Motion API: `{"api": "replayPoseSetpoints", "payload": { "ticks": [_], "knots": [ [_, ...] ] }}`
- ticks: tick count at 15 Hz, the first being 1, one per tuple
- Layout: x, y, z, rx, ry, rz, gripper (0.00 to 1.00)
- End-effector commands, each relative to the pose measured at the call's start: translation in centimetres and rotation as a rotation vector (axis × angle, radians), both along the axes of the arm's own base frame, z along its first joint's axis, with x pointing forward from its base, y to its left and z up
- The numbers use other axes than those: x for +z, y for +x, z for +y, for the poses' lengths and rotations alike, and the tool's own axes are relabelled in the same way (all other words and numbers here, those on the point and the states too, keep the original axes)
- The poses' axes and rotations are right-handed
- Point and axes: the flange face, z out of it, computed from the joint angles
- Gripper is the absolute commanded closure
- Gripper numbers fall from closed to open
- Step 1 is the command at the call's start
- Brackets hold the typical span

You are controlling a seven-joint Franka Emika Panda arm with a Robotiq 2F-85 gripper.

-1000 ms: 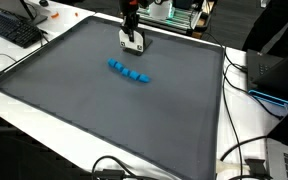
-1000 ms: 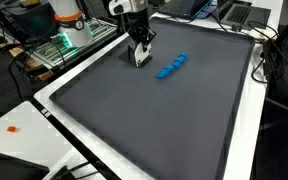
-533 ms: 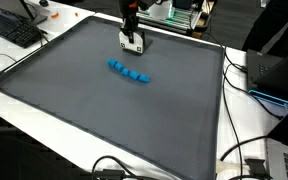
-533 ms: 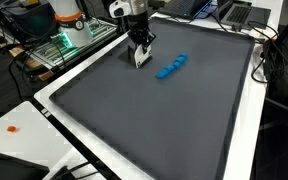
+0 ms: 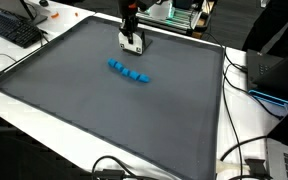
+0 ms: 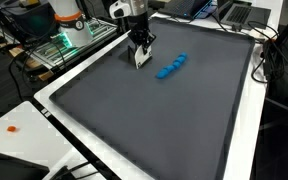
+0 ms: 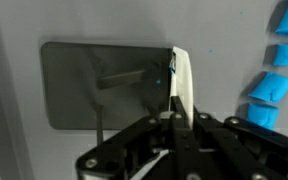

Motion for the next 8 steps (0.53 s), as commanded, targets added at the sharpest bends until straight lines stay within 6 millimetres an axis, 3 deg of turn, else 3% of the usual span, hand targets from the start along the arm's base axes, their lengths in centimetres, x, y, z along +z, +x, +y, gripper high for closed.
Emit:
{"api": "replayPoseSetpoints", "payload": {
  "ticks": [1,2,3,5,8],
  "knots": [
    [-0.8,-0.4,0.0,0.012,0.002,0.027,0.99],
    [-0.7,-0.4,-0.1,0.019,-0.005,0.042,0.91],
    [-0.5,-0.4,0.0,0.012,0.005,0.04,0.7],
    [0.0,-0.5,-0.1,0.008,0.008,0.055,0.66],
    [1.4,-0.4,-0.3,0.01,0.0,0.056,0.45]
  ]
}}
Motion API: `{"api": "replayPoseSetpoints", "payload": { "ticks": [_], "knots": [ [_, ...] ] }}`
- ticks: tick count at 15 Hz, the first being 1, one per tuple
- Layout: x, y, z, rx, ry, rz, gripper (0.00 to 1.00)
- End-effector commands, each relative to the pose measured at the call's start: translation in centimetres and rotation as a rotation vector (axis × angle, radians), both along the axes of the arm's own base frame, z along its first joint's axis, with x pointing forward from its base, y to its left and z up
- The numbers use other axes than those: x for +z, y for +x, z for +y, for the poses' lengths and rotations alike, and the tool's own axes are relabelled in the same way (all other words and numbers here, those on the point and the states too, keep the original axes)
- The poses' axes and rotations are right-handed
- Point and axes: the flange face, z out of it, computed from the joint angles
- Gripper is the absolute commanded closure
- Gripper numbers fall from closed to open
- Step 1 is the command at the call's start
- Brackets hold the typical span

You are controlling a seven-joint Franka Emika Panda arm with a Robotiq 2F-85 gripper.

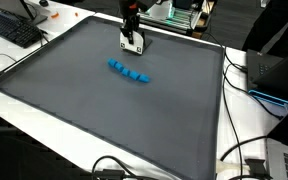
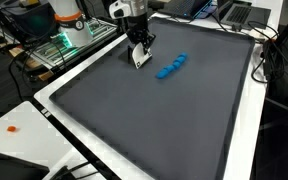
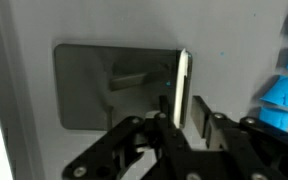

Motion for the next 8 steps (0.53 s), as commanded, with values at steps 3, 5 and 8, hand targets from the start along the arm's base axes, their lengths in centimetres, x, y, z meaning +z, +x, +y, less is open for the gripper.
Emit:
{"api": "replayPoseSetpoints", "payload": {
  "ticks": [3,5,8],
  "knots": [
    [3.3,-0.1,-0.6,0.033,-0.04,0.036,0.22],
    [4.5,0.0,-0.7,0.068,-0.063,0.066,0.07],
    [6.3,0.2,-0.3,0.148,-0.103,0.111,0.0]
  ]
}}
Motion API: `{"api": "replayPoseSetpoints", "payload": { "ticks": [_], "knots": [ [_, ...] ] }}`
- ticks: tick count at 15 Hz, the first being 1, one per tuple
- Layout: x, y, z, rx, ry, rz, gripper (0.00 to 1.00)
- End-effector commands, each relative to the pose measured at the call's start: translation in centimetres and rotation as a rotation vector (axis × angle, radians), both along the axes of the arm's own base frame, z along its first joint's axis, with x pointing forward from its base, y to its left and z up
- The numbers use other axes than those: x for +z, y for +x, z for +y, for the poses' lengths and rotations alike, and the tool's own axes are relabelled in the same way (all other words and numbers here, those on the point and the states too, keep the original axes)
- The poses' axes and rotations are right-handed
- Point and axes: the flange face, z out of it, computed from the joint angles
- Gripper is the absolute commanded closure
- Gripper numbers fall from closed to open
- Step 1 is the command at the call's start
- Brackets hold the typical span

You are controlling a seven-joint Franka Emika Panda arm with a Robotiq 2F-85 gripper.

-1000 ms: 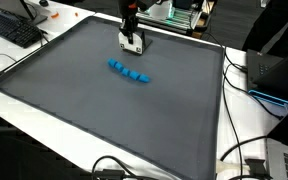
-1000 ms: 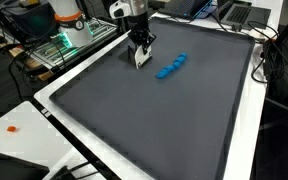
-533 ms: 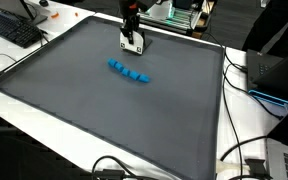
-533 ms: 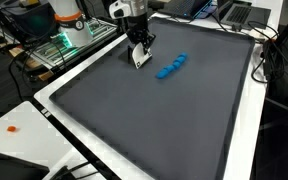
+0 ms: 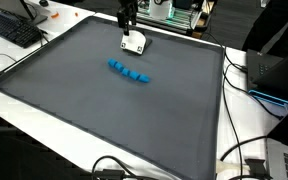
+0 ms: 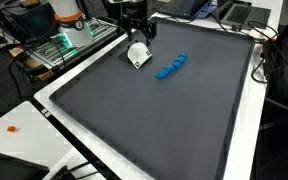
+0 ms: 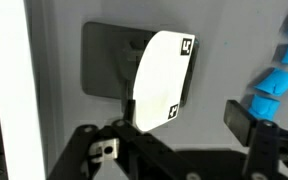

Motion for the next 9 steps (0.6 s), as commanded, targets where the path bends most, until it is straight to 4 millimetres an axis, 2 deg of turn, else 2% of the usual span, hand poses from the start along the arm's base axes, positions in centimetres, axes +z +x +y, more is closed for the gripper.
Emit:
{"api": "replayPoseSetpoints", "payload": {
  "ticks": [1,7,9],
  "knots": [
    [2.6,0.0,0.2,0.098,-0.068,0.042,0.0],
    [6.6,2.0,2.3,0.325,-0.17,0.062,0.0],
    [7.7,2.7,3.2,0.456,-0.161,0.047,0.0]
  ]
}}
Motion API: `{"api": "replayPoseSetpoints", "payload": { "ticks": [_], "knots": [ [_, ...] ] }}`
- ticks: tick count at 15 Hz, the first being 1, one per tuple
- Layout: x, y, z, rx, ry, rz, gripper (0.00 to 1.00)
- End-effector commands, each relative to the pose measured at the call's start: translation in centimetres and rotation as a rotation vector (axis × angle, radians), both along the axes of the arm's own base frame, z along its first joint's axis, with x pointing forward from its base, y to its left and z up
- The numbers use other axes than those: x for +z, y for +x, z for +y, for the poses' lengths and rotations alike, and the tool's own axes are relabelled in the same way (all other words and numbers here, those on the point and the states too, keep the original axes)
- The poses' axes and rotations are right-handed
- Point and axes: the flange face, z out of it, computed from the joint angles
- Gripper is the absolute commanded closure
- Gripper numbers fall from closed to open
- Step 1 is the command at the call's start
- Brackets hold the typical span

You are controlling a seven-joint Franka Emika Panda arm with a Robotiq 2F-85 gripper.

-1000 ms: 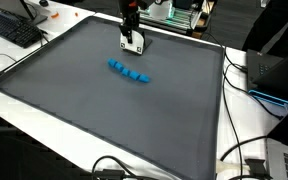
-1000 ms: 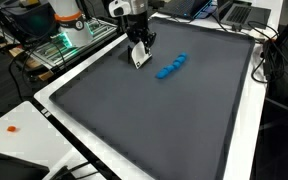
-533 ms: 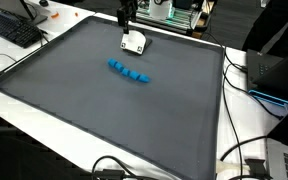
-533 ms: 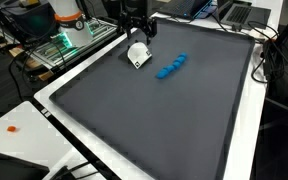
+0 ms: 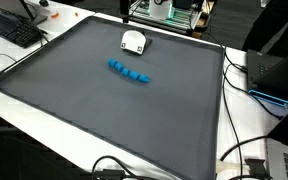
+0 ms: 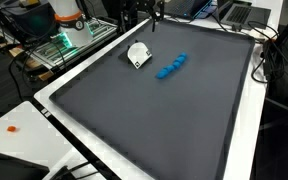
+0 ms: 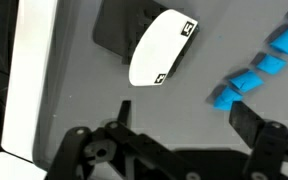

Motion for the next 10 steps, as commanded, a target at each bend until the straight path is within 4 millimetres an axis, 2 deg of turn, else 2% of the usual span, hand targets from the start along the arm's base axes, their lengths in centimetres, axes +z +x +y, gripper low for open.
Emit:
{"api": "replayPoseSetpoints", "payload": {
  "ticks": [1,4,10],
  "knots": [
    [1.8,0.8,1.2,0.202,-0.008,0.004,0.0],
    [3.1,1.5,2.5,0.373,0.018,-0.027,0.0],
    [4.2,2.2,5.1,0.724,0.016,-0.05,0.0]
  ]
}}
